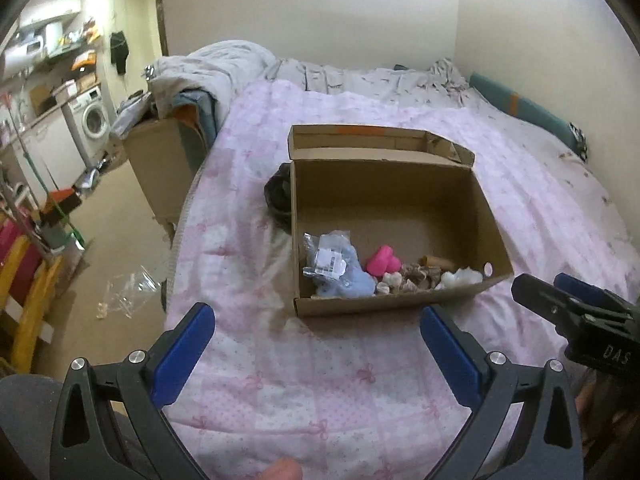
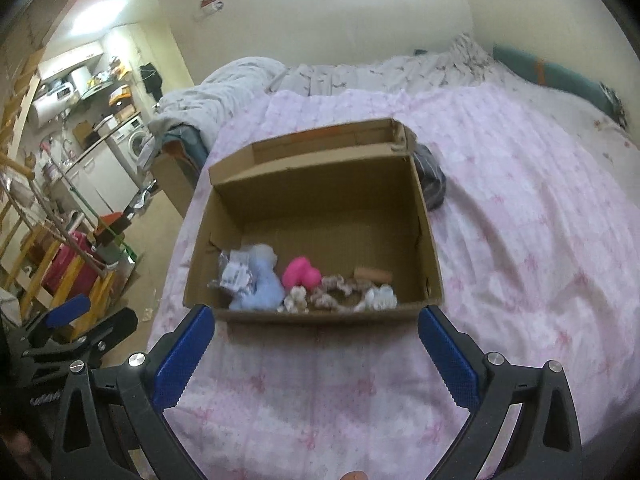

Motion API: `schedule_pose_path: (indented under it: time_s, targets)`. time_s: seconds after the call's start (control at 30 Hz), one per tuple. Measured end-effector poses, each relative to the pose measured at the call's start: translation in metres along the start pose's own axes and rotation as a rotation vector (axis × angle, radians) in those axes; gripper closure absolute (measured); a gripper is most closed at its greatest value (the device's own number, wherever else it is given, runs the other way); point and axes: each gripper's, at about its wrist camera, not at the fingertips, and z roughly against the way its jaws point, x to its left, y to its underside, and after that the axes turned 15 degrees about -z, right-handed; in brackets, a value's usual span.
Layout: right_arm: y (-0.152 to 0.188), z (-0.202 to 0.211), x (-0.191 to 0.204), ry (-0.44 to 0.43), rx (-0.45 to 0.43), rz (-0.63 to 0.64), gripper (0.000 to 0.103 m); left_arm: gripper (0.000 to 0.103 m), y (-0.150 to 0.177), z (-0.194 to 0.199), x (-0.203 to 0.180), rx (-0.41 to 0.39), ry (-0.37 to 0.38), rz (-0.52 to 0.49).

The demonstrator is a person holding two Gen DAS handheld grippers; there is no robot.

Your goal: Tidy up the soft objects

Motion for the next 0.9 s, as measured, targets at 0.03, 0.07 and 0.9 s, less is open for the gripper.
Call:
schedule_pose_path:
  time_s: [0.03, 0.07, 0.9]
  targets:
    - [0.003, -0.001, -0.003, 0.003, 0.008, -0.02, 0.0, 0.001, 0.001, -0.001, -0.001, 0.004, 0.004, -0.002]
    - [0.005, -0.001, -0.006, 0.006, 0.011, -0.033, 0.0, 0.001, 0.001, -0.002, -0.001, 0.009, 0.012, 0.002]
    - [0.015, -0.009, -0.003, 0.074, -0.028, 0.028, 0.0, 0.001, 0.005, -0.01, 0.013, -0.022, -0.022, 0.08]
